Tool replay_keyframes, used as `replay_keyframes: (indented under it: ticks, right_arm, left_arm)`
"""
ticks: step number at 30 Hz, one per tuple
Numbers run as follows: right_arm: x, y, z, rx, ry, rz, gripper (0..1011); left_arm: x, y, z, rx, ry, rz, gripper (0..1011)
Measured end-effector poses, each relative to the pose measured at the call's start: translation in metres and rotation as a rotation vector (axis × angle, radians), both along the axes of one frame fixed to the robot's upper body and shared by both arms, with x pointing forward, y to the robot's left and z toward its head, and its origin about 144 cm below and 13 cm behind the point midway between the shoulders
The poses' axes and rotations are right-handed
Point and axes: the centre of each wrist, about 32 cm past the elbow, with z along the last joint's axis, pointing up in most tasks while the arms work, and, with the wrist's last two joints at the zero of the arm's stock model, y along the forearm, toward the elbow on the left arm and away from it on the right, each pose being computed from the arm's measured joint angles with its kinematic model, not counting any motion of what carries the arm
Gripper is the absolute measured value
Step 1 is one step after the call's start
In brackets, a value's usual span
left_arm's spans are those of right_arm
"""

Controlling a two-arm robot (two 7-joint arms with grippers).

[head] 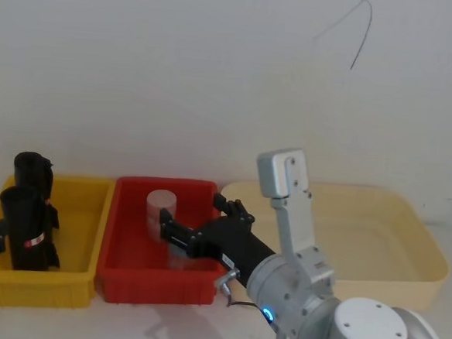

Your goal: Pick up the garbage bag with the one hand and transfer it to the other hand.

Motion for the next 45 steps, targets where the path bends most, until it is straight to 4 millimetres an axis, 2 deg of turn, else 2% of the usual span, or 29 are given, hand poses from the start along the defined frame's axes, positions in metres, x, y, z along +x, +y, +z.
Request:
replay_keyframes:
  ticks: [9,23,45]
  right_arm:
    - [0.015,0.011,-0.008,-0.026,-0.002,-0.013,1000]
    - [0.033,0.012,-0.015,-0.078,0.02,-0.025,1000]
    - [0.055,0.01,-0.012,-0.145,0.068,-0.02,1000]
  left_arm:
    - [0.02,0.005,-0.008,-0.008,0.012,-0.019,1001]
    - [0.063,0.002,-0.019,-0.03,0.036,-0.048,1001]
    - [0.094,-0.003,-0.024,-0.036,0.071,-0.068,1001]
